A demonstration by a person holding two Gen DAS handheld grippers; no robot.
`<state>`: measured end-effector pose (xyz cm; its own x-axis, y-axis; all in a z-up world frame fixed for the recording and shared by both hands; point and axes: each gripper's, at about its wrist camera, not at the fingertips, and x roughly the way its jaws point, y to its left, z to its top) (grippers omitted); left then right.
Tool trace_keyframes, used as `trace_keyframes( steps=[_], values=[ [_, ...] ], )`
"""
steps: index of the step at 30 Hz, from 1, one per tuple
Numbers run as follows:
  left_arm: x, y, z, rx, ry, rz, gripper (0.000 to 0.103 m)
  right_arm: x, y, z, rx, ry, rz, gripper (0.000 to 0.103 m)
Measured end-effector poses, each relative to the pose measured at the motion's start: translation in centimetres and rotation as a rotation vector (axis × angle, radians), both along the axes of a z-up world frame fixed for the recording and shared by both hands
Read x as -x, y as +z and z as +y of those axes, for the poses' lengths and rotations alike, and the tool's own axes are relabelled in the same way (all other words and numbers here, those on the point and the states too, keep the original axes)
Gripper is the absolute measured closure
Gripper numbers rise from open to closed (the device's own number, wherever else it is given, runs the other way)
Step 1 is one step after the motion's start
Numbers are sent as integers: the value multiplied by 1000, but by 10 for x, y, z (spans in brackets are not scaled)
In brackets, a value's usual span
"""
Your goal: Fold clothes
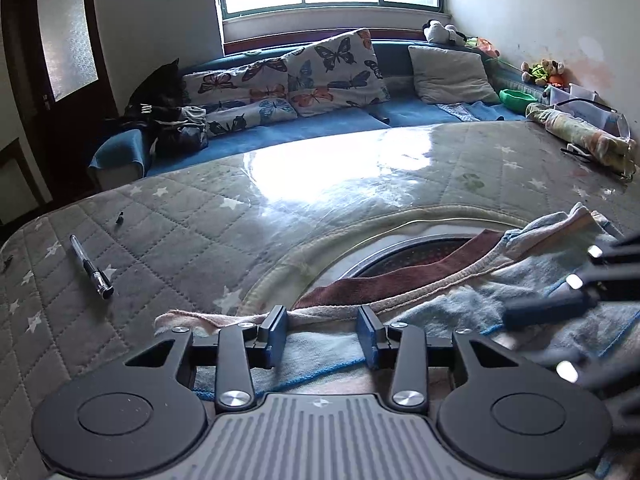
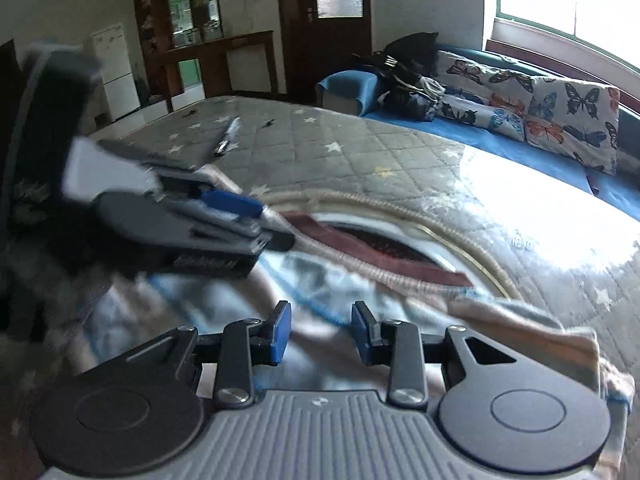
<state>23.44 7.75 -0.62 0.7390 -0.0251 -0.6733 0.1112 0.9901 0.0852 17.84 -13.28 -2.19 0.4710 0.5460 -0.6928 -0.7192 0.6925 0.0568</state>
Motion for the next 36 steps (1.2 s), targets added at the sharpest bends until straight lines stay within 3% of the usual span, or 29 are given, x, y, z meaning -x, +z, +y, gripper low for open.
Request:
trace_keyframes(
  steps=[7,19,23,30,36],
  values=[
    [0,-1,-2,-5,10,-3,61,41,-1,-7,37,96,-9,69],
    [1,-2,-1,2,20,-8,58,90,8,-24,19,255,81,69],
    [1,-3,0,5,21,-12,58,73,23,-41,-52,172,78,69],
    [2,-3,-1,5,18,-17,56,6,30,-69,-77,-71,7,69],
    [3,-3,-1,5,16,-21,55,-45,18,-82,-95,-199,61,69]
  ],
)
